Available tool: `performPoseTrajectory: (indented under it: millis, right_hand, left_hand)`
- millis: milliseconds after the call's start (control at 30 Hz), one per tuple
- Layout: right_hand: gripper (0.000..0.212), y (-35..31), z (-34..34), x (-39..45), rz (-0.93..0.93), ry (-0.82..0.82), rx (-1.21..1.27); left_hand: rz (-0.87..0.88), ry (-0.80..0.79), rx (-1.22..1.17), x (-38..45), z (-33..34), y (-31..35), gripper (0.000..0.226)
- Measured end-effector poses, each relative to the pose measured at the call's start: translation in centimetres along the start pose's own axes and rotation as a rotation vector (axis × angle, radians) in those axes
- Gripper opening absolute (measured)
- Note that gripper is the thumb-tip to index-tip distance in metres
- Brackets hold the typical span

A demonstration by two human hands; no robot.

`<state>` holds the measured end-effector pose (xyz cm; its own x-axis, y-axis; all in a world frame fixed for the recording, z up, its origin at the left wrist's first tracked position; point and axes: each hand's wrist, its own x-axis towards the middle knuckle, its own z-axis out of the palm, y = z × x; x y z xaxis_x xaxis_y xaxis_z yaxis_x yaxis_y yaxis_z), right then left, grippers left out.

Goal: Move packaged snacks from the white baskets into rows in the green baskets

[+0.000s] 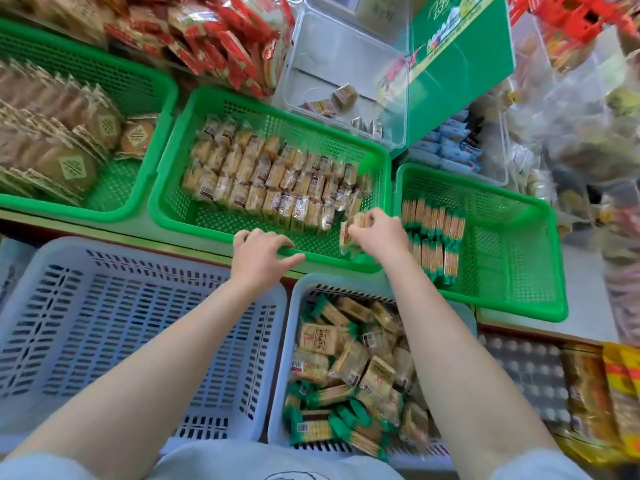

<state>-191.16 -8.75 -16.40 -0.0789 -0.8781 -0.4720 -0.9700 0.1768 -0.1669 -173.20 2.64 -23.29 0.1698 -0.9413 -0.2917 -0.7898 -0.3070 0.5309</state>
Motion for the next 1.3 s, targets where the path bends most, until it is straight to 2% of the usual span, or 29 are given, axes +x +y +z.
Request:
performPoseTrajectory:
  millis: [133, 267, 400, 600, 700, 767, 833, 900, 1000, 1100, 1133, 1200, 1300]
  right_hand:
    - [0.053, -1.1, 2.6, 3.0, 0.088, -0.006, -0.048]
    - [0.058, -1.1, 5.1, 3.9, 0.096, 0.063, 0.170]
    - [0.080, -1.0, 6.2, 4.2, 0.157, 0.133, 0.362]
    - [0.072, -1.2, 6.2, 5.2, 0.326, -0.043, 0.476]
    - [0.078, -2.3, 5.9, 5.9, 0.399, -0.105, 0.712]
    - [0.086, -2.3, 5.8, 6.2, 0.482, -0.216, 0.985]
    - [0.084, -1.8, 6.0, 6.2, 0.547, -0.317, 1.219]
    - [0.077, -1.6, 6.4, 6.1, 0.581, -0.381, 1.369]
    - [0.055, -2.3, 6.4, 6.4, 0.599, -0.394, 1.561]
    - [0.039, -3.3, 5.4, 6.8, 0.565, -0.357, 1.584]
    - [0.041, -3.3, 5.2, 6.9, 0.555, -0.346, 1.582]
    - [0.049, -2.9, 5.5, 6.9, 0.510, -0.353, 1.532]
    - [0.068, -1.7, 6.5, 7.1, 0.487, -0.390, 1.252]
  left_hand:
    - [-0.063, 0.051, 0.010, 1.1, 0.3, 0.3, 0.048]
    - [-0.095, 0.059, 0.043, 1.3, 0.6, 0.3, 0.049]
    - [-0.081, 0.075, 0.067, 1.4, 0.9, 0.1, 0.050]
    - [-0.060, 0.104, 0.037, 1.1, 1.1, 0.0, 0.047]
    - [-0.057, 0.100, 0.035, 1.2, 1.1, 0.0, 0.047]
    - [-0.054, 0.099, 0.040, 1.2, 1.0, 0.0, 0.047]
    - [-0.052, 0.093, 0.045, 1.2, 1.1, 0.0, 0.048]
    - [-0.049, 0.096, 0.049, 1.1, 1.1, 0.0, 0.048]
    - [-0.047, 0.089, 0.051, 1.0, 1.1, 0.0, 0.047]
    - [-0.045, 0.072, 0.052, 0.9, 1.0, 0.0, 0.046]
    - [-0.043, 0.068, 0.053, 1.0, 1.0, 0.0, 0.046]
    - [-0.039, 0.064, 0.056, 1.0, 1.0, 0.0, 0.046]
    - [-0.032, 0.069, 0.051, 0.8, 0.9, -0.1, 0.045]
